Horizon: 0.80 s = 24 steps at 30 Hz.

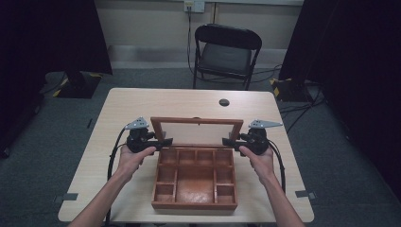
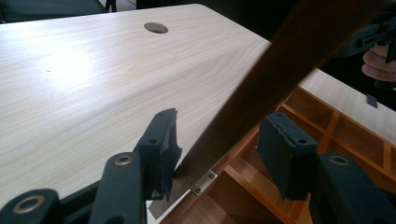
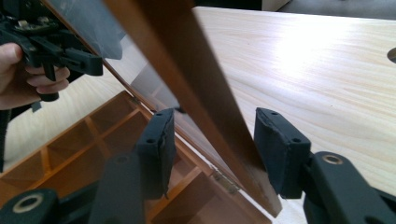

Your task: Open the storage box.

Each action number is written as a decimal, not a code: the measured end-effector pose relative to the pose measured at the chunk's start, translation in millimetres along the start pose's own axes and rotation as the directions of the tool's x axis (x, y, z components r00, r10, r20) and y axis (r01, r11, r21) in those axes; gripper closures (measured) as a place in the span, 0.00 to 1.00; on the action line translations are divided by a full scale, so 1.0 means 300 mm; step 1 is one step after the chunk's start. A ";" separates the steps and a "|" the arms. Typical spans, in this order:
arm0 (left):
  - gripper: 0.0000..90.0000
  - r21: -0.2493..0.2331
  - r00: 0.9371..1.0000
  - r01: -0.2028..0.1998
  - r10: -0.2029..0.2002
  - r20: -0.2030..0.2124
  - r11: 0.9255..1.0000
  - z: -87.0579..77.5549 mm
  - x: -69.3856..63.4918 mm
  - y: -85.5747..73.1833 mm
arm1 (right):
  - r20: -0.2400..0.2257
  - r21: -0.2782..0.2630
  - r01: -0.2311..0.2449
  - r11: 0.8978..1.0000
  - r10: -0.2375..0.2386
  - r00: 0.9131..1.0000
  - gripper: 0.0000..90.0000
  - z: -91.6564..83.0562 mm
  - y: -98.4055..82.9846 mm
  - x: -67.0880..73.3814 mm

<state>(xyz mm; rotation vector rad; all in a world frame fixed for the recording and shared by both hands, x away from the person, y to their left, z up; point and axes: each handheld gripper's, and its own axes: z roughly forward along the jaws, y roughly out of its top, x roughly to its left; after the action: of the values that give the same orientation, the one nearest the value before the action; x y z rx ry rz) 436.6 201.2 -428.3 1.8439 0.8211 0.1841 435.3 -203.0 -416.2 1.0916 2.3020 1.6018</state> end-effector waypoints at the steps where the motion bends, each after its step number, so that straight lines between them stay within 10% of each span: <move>1: 0.54 -0.002 1.000 0.002 -0.002 0.000 1.000 0.002 0.004 0.000 | 0.002 0.000 0.003 1.000 -0.003 1.000 0.55 0.003 -0.001 -0.004; 24: 0.59 0.019 0.999 0.040 -0.039 -0.027 0.999 0.059 0.057 -0.033 | 0.042 0.005 -0.002 1.000 0.002 0.999 0.59 0.076 -0.008 -0.056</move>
<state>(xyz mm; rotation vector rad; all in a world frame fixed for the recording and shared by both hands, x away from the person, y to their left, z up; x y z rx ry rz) 453.6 200.3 -448.5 1.8459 0.8798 0.1762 457.4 -196.4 -432.7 1.1182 2.2802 1.5589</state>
